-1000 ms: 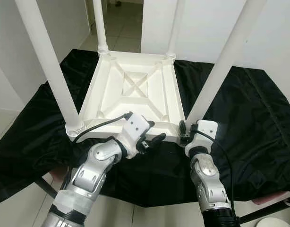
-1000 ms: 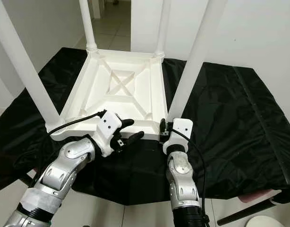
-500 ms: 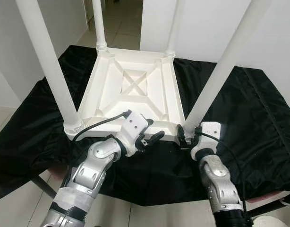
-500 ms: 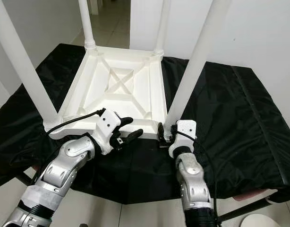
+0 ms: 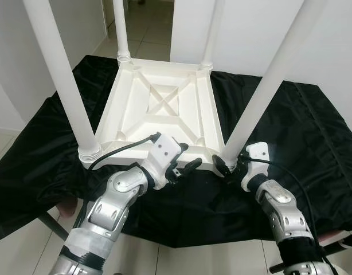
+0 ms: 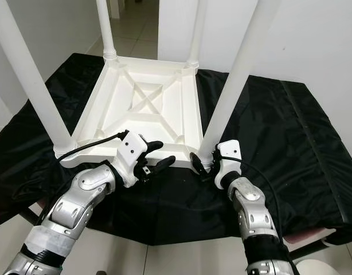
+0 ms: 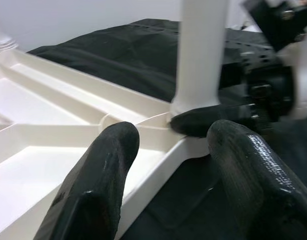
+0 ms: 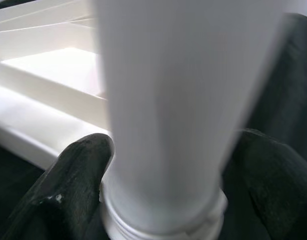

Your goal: Building children table

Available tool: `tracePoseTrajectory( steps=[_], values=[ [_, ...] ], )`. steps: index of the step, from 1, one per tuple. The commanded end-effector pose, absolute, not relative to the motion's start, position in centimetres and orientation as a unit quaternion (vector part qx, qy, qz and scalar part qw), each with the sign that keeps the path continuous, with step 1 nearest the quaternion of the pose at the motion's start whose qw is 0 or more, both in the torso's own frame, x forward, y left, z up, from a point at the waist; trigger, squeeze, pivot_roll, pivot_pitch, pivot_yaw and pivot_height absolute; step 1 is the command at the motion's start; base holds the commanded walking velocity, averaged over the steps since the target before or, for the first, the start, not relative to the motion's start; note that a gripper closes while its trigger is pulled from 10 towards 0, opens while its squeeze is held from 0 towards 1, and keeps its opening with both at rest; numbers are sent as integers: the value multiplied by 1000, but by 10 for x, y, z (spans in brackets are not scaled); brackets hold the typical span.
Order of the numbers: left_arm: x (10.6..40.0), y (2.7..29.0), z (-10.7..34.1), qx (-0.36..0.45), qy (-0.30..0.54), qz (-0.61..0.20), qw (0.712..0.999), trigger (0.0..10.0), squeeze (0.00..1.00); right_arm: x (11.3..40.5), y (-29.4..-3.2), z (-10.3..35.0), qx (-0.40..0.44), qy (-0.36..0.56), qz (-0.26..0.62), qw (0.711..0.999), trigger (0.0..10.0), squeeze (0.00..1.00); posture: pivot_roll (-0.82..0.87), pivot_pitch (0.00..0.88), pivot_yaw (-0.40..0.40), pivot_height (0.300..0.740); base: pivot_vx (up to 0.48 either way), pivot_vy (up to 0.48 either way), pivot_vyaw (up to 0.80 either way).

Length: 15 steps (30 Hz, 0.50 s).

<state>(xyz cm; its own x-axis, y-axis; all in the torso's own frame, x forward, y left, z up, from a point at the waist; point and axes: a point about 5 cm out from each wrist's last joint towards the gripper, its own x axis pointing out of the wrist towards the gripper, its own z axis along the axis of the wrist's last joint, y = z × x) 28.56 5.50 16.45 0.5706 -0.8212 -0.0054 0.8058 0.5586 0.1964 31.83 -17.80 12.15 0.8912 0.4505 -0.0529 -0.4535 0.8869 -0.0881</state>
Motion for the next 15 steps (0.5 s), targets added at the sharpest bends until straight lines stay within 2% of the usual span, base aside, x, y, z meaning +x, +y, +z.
tracePoseTrajectory(
  steps=[1,4,15],
  values=[
    [282,51,164,89,-38,-488,868,10000,0,322,-177,123,-54,11,258,965,10000,0,76,15,-35,740,0,0,0],
    [281,48,164,90,-35,-495,864,10000,0,333,-171,127,-74,17,306,949,10000,0,78,9,-39,740,0,0,0],
    [283,42,165,85,-42,-494,864,10000,0,347,-161,125,-99,41,365,925,10000,0,100,0,-56,740,0,0,0]
  ],
)
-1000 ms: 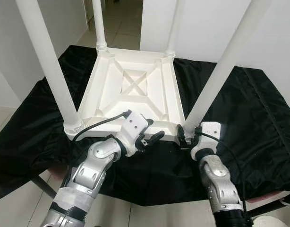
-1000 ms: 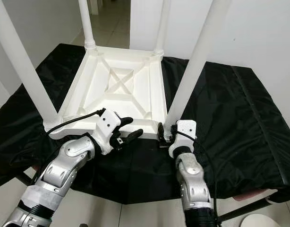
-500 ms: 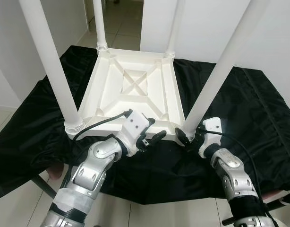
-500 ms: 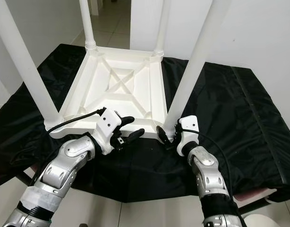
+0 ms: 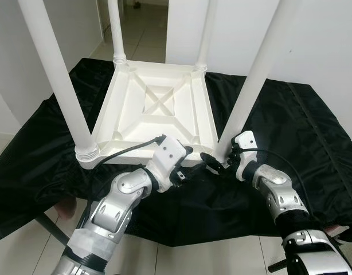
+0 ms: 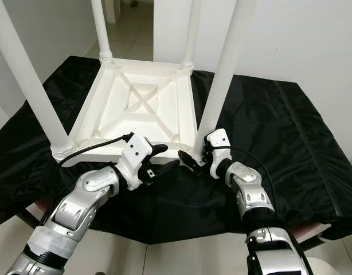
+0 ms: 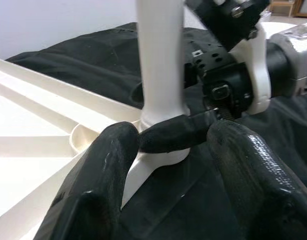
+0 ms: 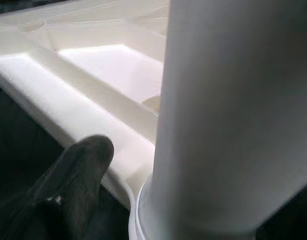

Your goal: Building children table

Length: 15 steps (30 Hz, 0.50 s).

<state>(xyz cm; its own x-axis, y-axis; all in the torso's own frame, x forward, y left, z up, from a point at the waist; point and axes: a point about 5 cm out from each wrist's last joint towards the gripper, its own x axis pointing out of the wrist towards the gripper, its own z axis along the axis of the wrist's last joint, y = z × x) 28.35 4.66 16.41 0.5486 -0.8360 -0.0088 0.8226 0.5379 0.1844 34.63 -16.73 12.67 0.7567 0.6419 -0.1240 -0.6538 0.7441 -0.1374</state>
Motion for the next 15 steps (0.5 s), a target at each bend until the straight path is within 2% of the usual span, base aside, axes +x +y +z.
tracePoseTrajectory(
  steps=[1,2,3,5,6,15],
  values=[
    [283,42,165,86,-43,-494,864,10000,0,348,-160,124,-101,43,370,922,10000,0,100,0,-56,740,0,0,0],
    [284,41,166,86,-43,-495,864,10000,0,349,-161,123,-101,46,372,922,7882,0,105,0,-58,740,0,0,0],
    [284,40,166,85,-43,-496,863,10000,0,349,-162,121,-101,48,372,921,1765,0,106,0,-58,740,0,0,0],
    [284,40,165,85,-42,-497,862,10000,0,349,-163,120,-102,49,371,922,1765,0,106,0,-53,740,0,0,0],
    [284,40,164,87,-41,-499,861,10000,0,349,-164,118,-100,53,370,922,0,0,107,0,-52,740,0,0,0],
    [282,41,157,91,-29,-507,857,10000,0,339,-172,106,-73,48,347,934,0,0,102,0,-33,740,0,0,0]
  ],
)
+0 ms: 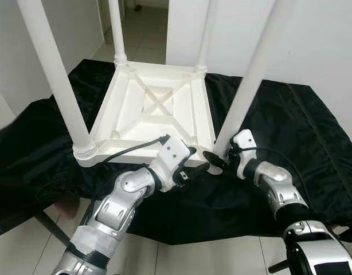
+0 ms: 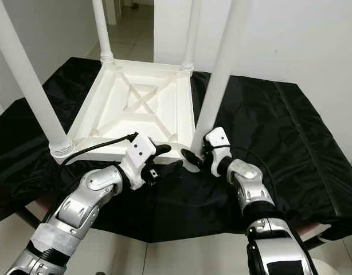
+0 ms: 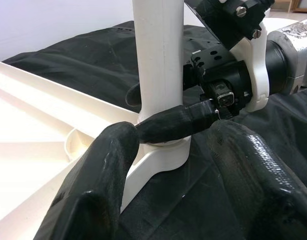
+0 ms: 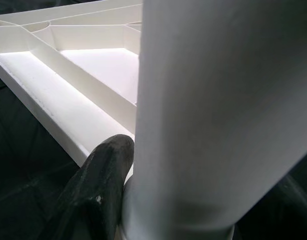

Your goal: Building children table

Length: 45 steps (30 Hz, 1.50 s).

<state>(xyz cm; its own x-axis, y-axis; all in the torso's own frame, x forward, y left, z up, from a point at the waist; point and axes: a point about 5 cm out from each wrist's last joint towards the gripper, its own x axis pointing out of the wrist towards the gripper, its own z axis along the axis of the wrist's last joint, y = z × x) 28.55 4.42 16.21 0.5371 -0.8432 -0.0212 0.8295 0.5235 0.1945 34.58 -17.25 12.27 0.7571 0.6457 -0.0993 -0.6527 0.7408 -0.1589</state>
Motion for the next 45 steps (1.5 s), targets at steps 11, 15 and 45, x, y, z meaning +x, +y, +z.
tracePoseTrajectory(
  steps=[11,15,45],
  values=[
    [288,48,157,92,-24,-505,858,10000,0,339,-170,124,-27,-36,238,970,10000,0,64,0,-7,740,0,0,0],
    [291,52,157,87,-25,-496,864,10000,0,336,-166,130,-13,-51,208,977,10000,0,59,0,-5,740,0,0,0],
    [293,61,155,86,-21,-484,870,10000,0,308,-129,125,16,-12,50,999,10000,0,50,0,-17,740,0,0,0]
  ],
)
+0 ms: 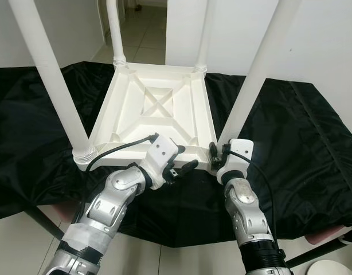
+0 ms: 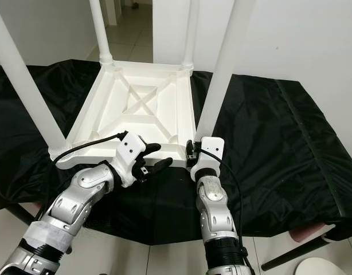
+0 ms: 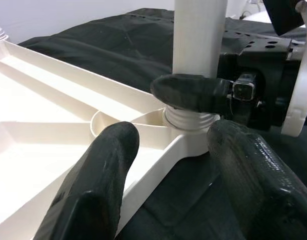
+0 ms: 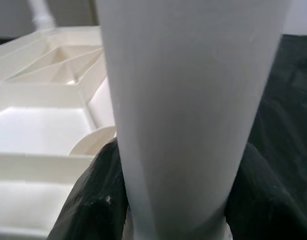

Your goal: Building children table

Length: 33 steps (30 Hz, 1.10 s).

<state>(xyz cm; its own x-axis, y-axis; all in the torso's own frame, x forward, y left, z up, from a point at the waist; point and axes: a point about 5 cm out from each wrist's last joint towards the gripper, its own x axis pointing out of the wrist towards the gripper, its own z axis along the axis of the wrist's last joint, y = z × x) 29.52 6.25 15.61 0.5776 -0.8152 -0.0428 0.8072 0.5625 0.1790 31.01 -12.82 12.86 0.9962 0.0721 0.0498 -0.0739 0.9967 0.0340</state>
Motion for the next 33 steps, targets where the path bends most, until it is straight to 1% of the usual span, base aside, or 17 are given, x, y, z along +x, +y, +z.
tracePoseTrajectory(
  steps=[1,3,4,5,6,7,10,11,12,13,16,21,24,26,28,31,33],
  values=[
    [293,61,155,86,-21,-484,871,10000,0,307,-134,124,7,-10,67,998,10000,0,51,0,-19,740,0,0,0],
    [292,61,154,86,-21,-483,871,10000,0,306,-145,122,-1,-3,84,996,10000,0,52,0,-23,740,0,0,0],
    [292,61,154,86,-21,-483,871,10000,0,306,-145,122,-1,-3,84,996,10000,0,52,0,-23,740,0,0,0],
    [292,61,154,86,-21,-483,871,10000,0,306,-150,122,-7,-5,93,996,10000,827,53,0,-24,740,0,0,0],
    [292,61,154,86,-21,-483,871,10000,0,306,-150,122,-7,-5,93,996,10000,827,53,0,-24,740,0,0,0],
    [291,61,153,86,-20,-483,871,10000,0,306,-155,123,-12,-5,100,995,10000,1000,54,0,-27,740,0,0,0],
    [291,61,153,85,-21,-483,871,10000,0,307,-159,123,-27,-5,105,994,10000,1000,56,0,-28,740,0,0,0],
    [290,61,153,84,-20,-481,872,10000,0,306,-162,124,-36,-7,119,992,10000,804,59,0,-31,740,0,0,0],
    [290,62,153,84,-20,-480,873,10000,0,306,-165,124,-49,-9,132,990,10000,0,62,0,-33,740,0,0,0],
    [290,62,153,84,-20,-480,873,10000,0,306,-165,124,-49,-9,132,990,10000,0,62,0,-33,740,0,0,0],
    [291,63,154,87,-22,-478,874,10000,0,307,-171,126,-94,-17,197,976,10000,0,63,0,-32,740,0,0,0],
    [290,64,155,86,-22,-477,874,10000,0,311,-180,127,-106,-9,225,969,10000,0,65,0,-31,740,0,0,0],
    [290,64,155,86,-22,-477,874,10000,0,312,-180,127,-106,-6,229,967,10000,0,66,0,-27,740,0,0,0],
    [290,63,156,89,-22,-480,872,10000,0,318,-181,129,-125,-2,263,957,10000,0,67,0,-21,740,0,0,0],
    [290,63,156,89,-22,-480,872,10000,0,318,-181,129,-125,-2,263,957,10000,0,67,0,-21,740,0,0,0],
    [290,63,157,89,-23,-481,872,10000,0,322,-181,131,-136,0,295,946,10000,0,72,0,-14,740,0,0,0],
    [291,64,157,89,-23,-479,873,10000,0,327,-179,134,-144,-3,330,933,10000,0,74,0,-13,740,0,0,0]
  ],
)
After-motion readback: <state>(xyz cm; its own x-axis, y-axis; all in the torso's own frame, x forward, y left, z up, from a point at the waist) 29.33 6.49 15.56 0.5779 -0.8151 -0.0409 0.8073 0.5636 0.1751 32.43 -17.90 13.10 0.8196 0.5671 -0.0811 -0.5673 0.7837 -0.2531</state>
